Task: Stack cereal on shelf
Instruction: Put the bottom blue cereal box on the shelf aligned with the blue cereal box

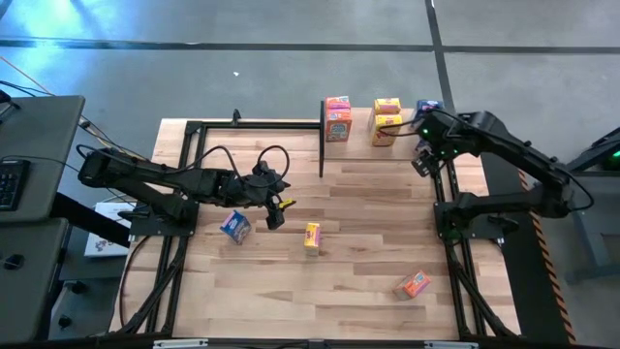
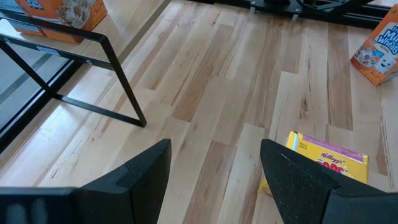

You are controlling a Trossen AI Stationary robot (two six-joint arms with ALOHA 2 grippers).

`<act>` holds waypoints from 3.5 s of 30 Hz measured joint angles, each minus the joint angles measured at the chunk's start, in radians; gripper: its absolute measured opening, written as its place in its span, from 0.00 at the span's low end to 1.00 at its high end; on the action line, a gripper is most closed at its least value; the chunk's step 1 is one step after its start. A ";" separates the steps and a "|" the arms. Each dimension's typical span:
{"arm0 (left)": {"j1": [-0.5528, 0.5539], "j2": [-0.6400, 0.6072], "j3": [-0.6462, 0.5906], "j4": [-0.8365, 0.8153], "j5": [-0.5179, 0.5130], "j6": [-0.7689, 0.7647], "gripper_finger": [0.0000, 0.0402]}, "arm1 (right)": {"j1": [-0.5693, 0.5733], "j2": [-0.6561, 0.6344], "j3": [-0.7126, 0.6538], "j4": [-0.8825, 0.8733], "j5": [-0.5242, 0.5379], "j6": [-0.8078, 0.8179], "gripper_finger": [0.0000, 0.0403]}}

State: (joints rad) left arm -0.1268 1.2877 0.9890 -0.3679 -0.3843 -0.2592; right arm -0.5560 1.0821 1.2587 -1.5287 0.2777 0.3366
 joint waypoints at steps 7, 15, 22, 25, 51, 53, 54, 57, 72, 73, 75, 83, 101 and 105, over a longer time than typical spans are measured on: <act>0.000 0.000 0.000 0.000 0.000 0.000 0.60 | 0.000 0.031 0.000 0.000 -0.007 0.026 0.58; 0.000 0.000 0.000 0.000 0.000 0.000 0.60 | 0.001 -0.005 0.000 -0.010 -0.125 0.067 0.58; 0.000 0.000 0.000 0.000 0.000 0.000 0.60 | 0.001 -0.082 0.000 -0.034 -0.141 0.143 0.58; 0.000 0.000 0.000 0.000 0.000 0.000 0.60 | 0.001 -0.114 0.000 -0.044 -0.129 0.172 0.58; 0.000 0.000 0.000 0.000 0.000 0.000 0.60 | 0.000 -0.073 0.000 0.039 0.097 0.294 0.58; 0.000 0.000 0.000 0.000 0.000 0.000 0.60 | 0.000 -0.060 0.000 0.049 0.107 0.293 0.58; 0.000 0.000 0.000 0.000 0.000 0.000 0.60 | 0.000 -0.053 0.000 0.054 0.107 0.293 0.58; 0.000 0.000 0.000 0.000 0.000 0.000 0.60 | 0.000 -0.035 0.000 0.062 0.121 0.293 0.58; 0.000 0.000 0.000 0.000 0.000 0.000 0.60 | 0.000 -0.039 0.084 -0.005 0.052 0.293 0.58; 0.000 0.000 0.000 0.000 0.000 0.000 0.60 | 0.000 -0.039 0.085 -0.004 0.028 0.293 0.58; 0.000 0.000 0.000 0.000 0.000 0.000 0.60 | 0.001 -0.038 0.085 0.003 -0.021 0.292 0.58; 0.000 0.000 0.000 0.000 0.000 0.000 0.60 | 0.059 -0.018 0.085 0.052 -0.077 0.297 0.58; 0.000 0.000 0.000 0.000 0.000 0.000 0.60 | 0.050 0.111 0.085 0.001 0.055 0.337 0.58; 0.000 0.000 0.000 0.000 0.000 0.000 0.60 | 0.031 0.128 0.085 0.001 0.055 0.332 0.58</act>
State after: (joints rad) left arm -0.1268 1.2877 0.9890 -0.3679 -0.3847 -0.2592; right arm -0.5252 1.2104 1.3437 -1.5276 0.3323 0.6682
